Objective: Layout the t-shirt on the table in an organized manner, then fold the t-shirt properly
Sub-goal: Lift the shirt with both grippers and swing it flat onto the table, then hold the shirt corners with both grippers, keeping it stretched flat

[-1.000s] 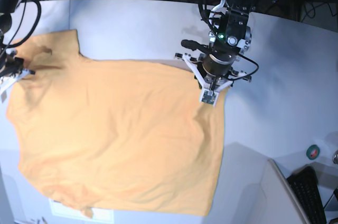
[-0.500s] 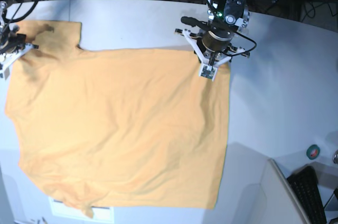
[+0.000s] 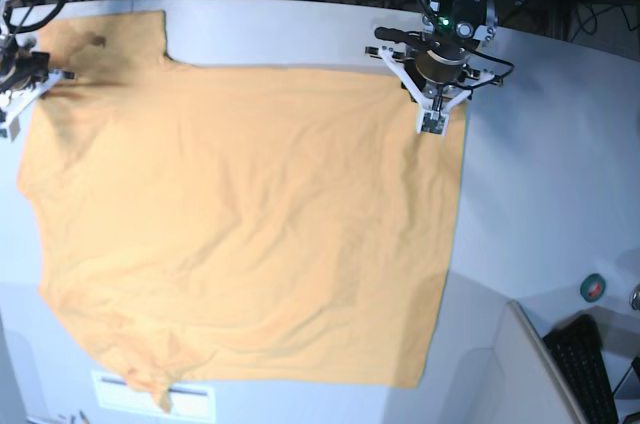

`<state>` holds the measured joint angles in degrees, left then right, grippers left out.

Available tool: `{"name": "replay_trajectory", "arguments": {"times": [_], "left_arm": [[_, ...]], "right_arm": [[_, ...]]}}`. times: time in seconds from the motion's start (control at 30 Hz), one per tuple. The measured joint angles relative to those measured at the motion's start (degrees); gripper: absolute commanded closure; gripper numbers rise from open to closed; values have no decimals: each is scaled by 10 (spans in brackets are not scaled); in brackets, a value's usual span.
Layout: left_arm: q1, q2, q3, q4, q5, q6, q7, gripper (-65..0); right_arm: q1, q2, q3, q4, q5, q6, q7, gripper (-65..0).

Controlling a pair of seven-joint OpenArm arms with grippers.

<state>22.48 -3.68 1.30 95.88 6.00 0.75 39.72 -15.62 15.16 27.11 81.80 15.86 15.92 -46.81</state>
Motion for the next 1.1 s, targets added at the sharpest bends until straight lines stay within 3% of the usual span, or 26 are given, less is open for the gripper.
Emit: {"name": "replay_trajectory", "arguments": {"times": [0.1,0.2,0.37,0.53,0.6,0.67,0.83,0.93,1.1], "left_arm": [[16,0,-2,4,0,1,0,-267],[39,-2,-6,12,-21,-1,1,-326],[87,-9,-85,36,-149,1,0,-337],[146,-9,-184,65,-350,0,3,-337],[149,-9,-230,65,-414,-19,4,-337],[136,-11,-273,49,-461,-65,-2,-336],[70,-11,-290,21,-467,-106,1,-337],[34,-6,-286,-22,-468,-109,0,-337],[45,4,-292,-58,-466,-111,3,-332]], "right_arm": [[-8,0,0,2,0,0,2,0],[-13,-12,0,2,-9,0,1,0],[-16,-19,-1,2,-4,0,2,0],[-20,-19,-1,3,-4,0,1,0],[-20,-18,-1,3,-4,0,1,0],[-21,-17,-1,11,-9,0,1,0],[-20,-18,-2,44,-7,0,1,0],[-22,-17,-3,53,-8,0,0,0],[-22,-19,-2,55,-7,0,-3,0]]}}
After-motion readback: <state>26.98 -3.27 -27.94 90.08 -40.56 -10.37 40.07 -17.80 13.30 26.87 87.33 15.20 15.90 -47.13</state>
